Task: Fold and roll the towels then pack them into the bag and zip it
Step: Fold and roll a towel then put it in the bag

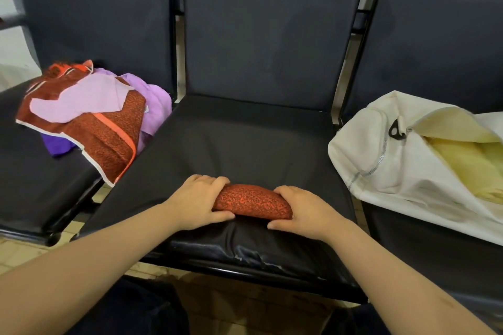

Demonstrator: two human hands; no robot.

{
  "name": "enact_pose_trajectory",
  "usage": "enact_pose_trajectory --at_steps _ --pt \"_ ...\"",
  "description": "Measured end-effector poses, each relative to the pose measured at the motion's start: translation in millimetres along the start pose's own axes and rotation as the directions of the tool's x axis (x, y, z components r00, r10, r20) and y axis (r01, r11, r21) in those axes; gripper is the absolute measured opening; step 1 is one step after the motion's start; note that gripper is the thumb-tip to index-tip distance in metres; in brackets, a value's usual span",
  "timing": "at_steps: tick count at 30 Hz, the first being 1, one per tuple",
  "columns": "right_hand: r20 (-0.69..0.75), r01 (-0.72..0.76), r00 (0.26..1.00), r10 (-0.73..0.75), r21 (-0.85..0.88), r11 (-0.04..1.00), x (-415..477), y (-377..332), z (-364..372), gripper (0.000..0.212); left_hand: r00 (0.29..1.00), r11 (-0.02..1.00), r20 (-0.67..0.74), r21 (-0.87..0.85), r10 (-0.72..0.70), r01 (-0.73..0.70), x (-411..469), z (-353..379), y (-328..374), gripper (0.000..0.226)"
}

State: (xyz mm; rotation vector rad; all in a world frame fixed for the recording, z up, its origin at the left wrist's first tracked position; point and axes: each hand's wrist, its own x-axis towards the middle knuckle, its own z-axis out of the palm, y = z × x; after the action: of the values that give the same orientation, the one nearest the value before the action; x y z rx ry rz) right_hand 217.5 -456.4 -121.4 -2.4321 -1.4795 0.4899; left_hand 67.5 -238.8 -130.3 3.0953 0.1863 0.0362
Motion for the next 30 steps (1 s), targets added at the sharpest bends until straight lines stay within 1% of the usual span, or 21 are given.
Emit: enact_pose_trajectory --at_steps 2,4,6,8,9,11,12,13,14,15,16,17,18,19,20,21,22,23,25,27,30 --pt "-0.036 -0.002 0.999 0.001 -0.019 1.0 2.4 -3.2 2.0 0.062 0.999 1.0 -0.045 0.02 -0.02 0.021 -1.0 2.0 2.4 0.077" --pt "-0.064 -0.024 0.998 0.025 0.015 1.0 2.8 -7.1 1.0 0.056 0.992 0.997 -0.111 0.041 -0.056 0.06 -2.9 6.4 9.2 0.068" --pt "-0.096 -0.085 0.99 0.103 0.173 0.981 0.3 -11.3 -2.9 0.05 0.963 0.984 -0.206 -0.054 -0.176 0.168 -1.8 6.8 18.3 0.065" --pt "-0.109 -0.125 0.979 0.173 0.351 0.928 -2.3 -14.5 -5.1 0.042 0.914 0.926 -0.206 -0.224 -0.35 0.304 0.4 -2.0 30.8 0.063" --pt "-0.112 -0.134 0.975 0.194 0.402 0.906 -3.1 -15.8 -5.1 0.037 0.886 0.884 -0.198 -0.31 -0.419 0.348 1.3 -5.5 35.5 0.059" --pt "-0.123 -0.15 0.963 0.238 0.49 0.859 -3.3 -18.9 -5.6 0.031 0.843 0.847 -0.225 -0.357 -0.488 0.395 2.1 -10.0 39.7 0.051" --pt "-0.116 -0.152 0.958 0.263 0.572 0.806 -3.7 -21.6 -6.3 0.028 0.821 0.841 -0.258 -0.351 -0.509 0.412 3.3 -11.6 41.2 0.048" --pt "-0.091 -0.15 0.954 0.286 0.682 0.716 -4.7 -25.5 -8.0 0.026 0.785 0.823 -0.303 -0.385 -0.541 0.419 5.4 -15.4 44.6 0.045" --pt "-0.05 -0.15 0.952 0.303 0.785 0.602 -6.5 -29.8 -10.2 0.024 0.746 0.774 -0.3 -0.464 -0.595 0.431 8.9 -20.2 50.3 0.042" --pt "-0.009 -0.152 0.95 0.311 0.858 0.49 -9.0 -34.2 -13.2 0.022 0.704 0.683 -0.249 -0.584 -0.665 0.439 14.7 -27.5 57.5 0.039" --pt "0.029 -0.159 0.95 0.31 0.901 0.403 -12.3 -38.0 -16.7 0.021 0.652 0.532 -0.136 -0.711 -0.746 0.46 20.8 -36.6 66.6 0.04" --pt "0.067 -0.169 0.954 0.293 0.926 0.337 -15.3 -40.4 -19.5 0.021 0.586 0.331 0.015 -0.813 -0.81 0.479 29.5 -41.1 74.3 0.045" --pt "0.103 -0.177 0.961 0.258 0.944 0.279 -18.0 -41.1 -21.9 0.023 0.524 0.111 0.179 -0.873 -0.833 0.475 38.2 -44.7 80.5 0.053" --pt "0.132 -0.184 0.967 0.218 0.954 0.235 -20.2 -40.7 -24.0 0.026 0.497 -0.115 0.333 -0.901 -0.801 0.419 45.7 -48.5 85.5 0.064" --pt "0.154 -0.19 0.971 0.184 0.961 0.199 -22.7 -40.1 -26.4 0.029 0.534 -0.332 0.455 -0.889 -0.712 0.315 50.4 -52.3 90.5 0.075" --pt "0.166 -0.193 0.973 0.162 0.966 0.17 -24.7 -38.4 -28.6 0.031 0.59 -0.505 0.537 -0.829 -0.603 0.238 54.3 -52.8 92.3 0.081" --pt "0.177 -0.2 0.972 0.154 0.969 0.145 -26.5 -36.4 -31.1 0.031 0.639 -0.581 0.552 -0.79 -0.537 0.194 56.8 -54.7 95.6 0.076" --pt "0.185 -0.206 0.971 0.152 0.969 0.137 -28.5 -34.5 -34.3 0.03 0.672 -0.575 0.523 -0.799 -0.525 0.173 57.6 -58.9 99.3 0.066" --pt "0.194 -0.221 0.968 0.158 0.959 0.18 -30.8 -31.0 -40.4 0.029 0.708 -0.469 0.438 -0.867 -0.554 0.168 63.5 -62.7 104.0 0.056" --pt "0.182 -0.218 0.967 0.176 0.953 0.209 -32.5 -29.4 -45.6 0.033 0.741 -0.392 0.378 -0.905 -0.556 0.167 69.6 -64.5 112.8 0.061" --pt "0.094 -0.139 0.972 0.217 0.969 0.203 -37.0 -28.3 -53.9 0.036 0.775 -0.374 0.381 -0.905 -0.504 0.203 78.6 -71.9 127.9 0.068"
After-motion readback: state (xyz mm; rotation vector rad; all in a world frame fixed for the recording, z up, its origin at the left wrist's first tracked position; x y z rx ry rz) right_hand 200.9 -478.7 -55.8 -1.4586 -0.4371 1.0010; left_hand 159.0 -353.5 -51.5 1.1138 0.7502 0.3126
